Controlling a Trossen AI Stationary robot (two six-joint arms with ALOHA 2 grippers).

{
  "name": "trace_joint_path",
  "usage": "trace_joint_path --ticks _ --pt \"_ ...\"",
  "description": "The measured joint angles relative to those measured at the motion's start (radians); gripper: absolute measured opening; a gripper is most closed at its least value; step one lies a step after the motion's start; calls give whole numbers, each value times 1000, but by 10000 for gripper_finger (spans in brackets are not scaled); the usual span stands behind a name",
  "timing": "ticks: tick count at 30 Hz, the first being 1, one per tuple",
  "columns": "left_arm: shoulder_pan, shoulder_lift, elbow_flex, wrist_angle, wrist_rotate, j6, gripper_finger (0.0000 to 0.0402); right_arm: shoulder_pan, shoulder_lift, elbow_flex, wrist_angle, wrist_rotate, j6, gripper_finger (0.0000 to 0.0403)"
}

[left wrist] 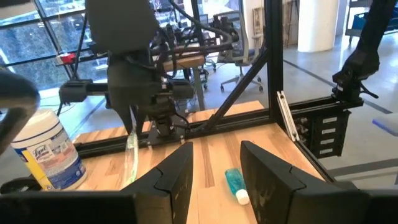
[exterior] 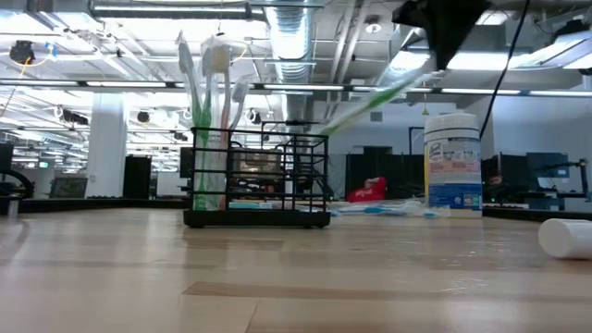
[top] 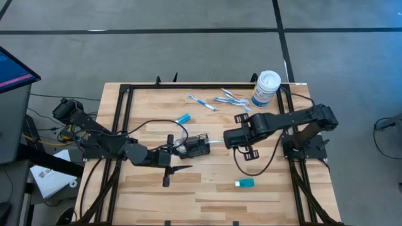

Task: Pick & Place toothbrushing station
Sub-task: Put the green toothbrush into the wire organizer

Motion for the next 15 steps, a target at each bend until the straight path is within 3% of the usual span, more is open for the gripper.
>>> trace_joint_path --ticks 3,9,15 --pt "2 0 -4 -4 0 0 127 2 61 95 -82 9 -26 6" --pt "2 0 -24 -2 -5 0 127 2 160 248 -86 11 -126 6" --pt "2 0 -31 7 -5 0 127 1 209 304 -85 9 -202 6"
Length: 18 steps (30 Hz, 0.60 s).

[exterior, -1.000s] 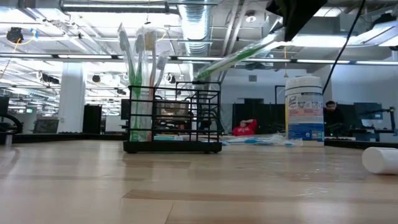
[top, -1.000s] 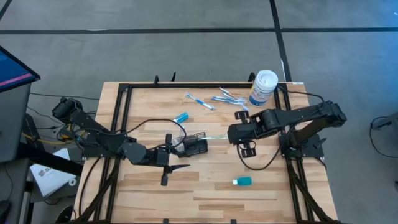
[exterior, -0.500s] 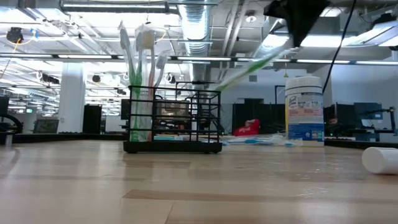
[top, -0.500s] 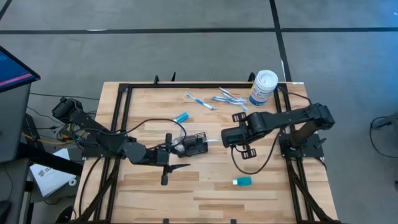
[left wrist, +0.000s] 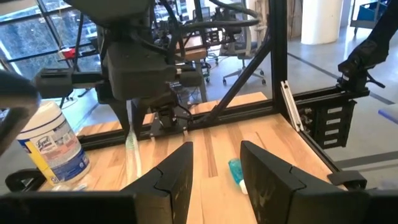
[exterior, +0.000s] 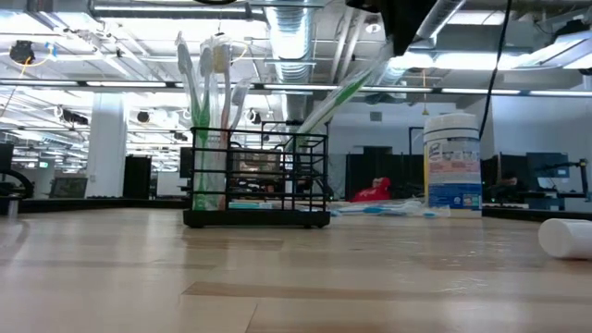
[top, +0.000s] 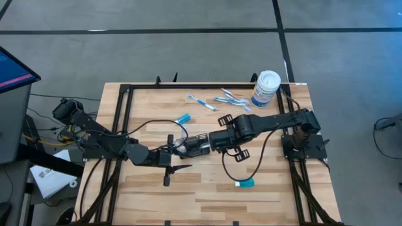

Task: Pick & Place toothbrushing station
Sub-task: Put the green toothbrush into the wire organizer

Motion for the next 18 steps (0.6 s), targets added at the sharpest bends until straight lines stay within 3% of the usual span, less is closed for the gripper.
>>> trace_joint_path --ticks 18 --pt "4 0 0 12 -2 0 127 -22 -10 2 1 13 -87 6"
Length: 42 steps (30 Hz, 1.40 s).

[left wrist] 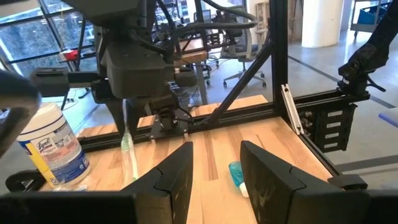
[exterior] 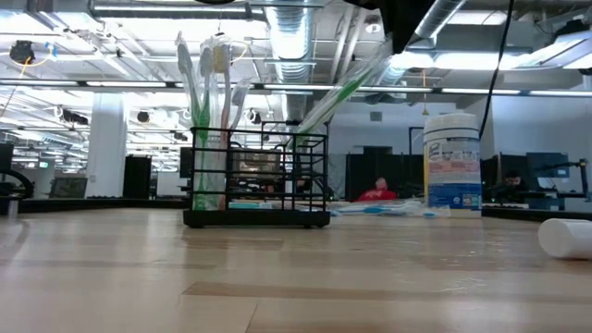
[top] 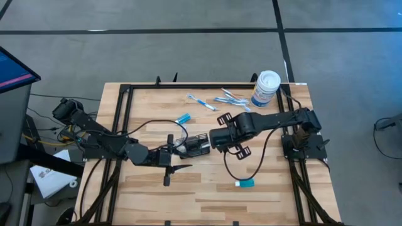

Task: Pick & Place toothbrushing station
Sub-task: Put the green toothbrush into the wire organizer

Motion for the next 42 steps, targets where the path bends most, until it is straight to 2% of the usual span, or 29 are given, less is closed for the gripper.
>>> trace_joint_path --ticks 11,15,19,24,30,42 --pt "0 0 0 0 0 0 127 -29 3 0 1 5 -78 5" --pt "0 0 0 0 0 0 127 -19 3 0 1 76 -135 5" --pt "0 0 0 0 0 0 127 -9 3 0 0 100 -168 5" --pt "0 0 0 0 0 0 127 26 3 0 0 238 -222 6" --pt "0 0 0 -1 0 0 127 56 9 0 0 244 -295 6" --pt "0 0 0 -5 0 0 127 81 90 -17 2 308 -334 7"
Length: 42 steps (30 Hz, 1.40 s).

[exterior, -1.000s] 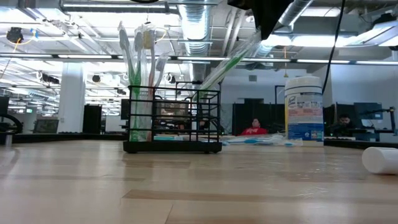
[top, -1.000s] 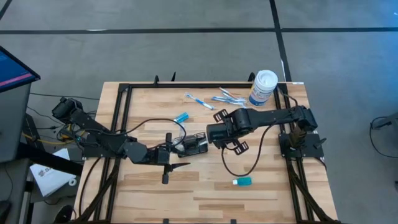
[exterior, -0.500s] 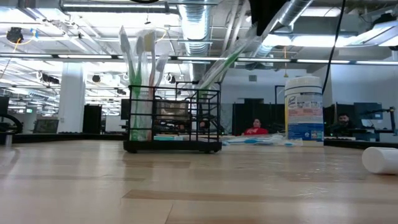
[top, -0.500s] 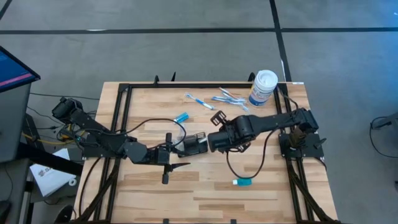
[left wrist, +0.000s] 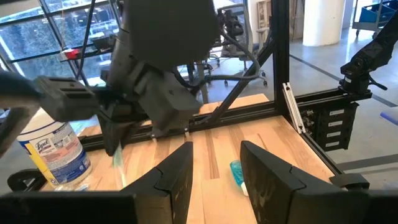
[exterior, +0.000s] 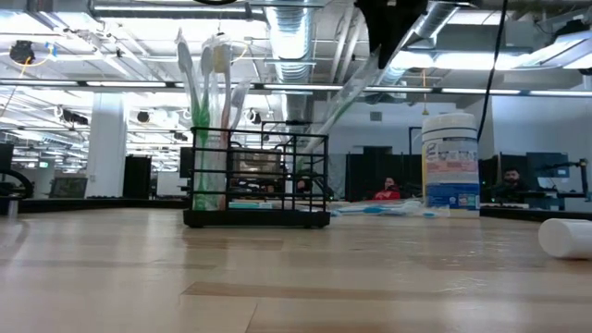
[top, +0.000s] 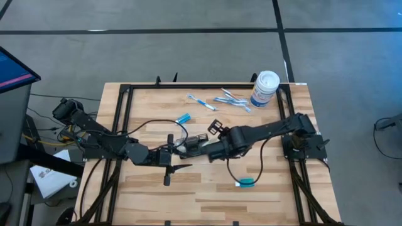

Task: Pick & Place toothbrushing station
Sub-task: Put the green toothbrush into the wire organizer

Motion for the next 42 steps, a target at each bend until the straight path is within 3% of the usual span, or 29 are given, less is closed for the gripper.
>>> trace_joint_path --ticks 18,42 --pt "0 0 0 -2 0 0 127 27 60 -10 2 116 -56 15" --pt "0 0 0 -2 0 0 127 26 57 -9 9 115 -32 69"
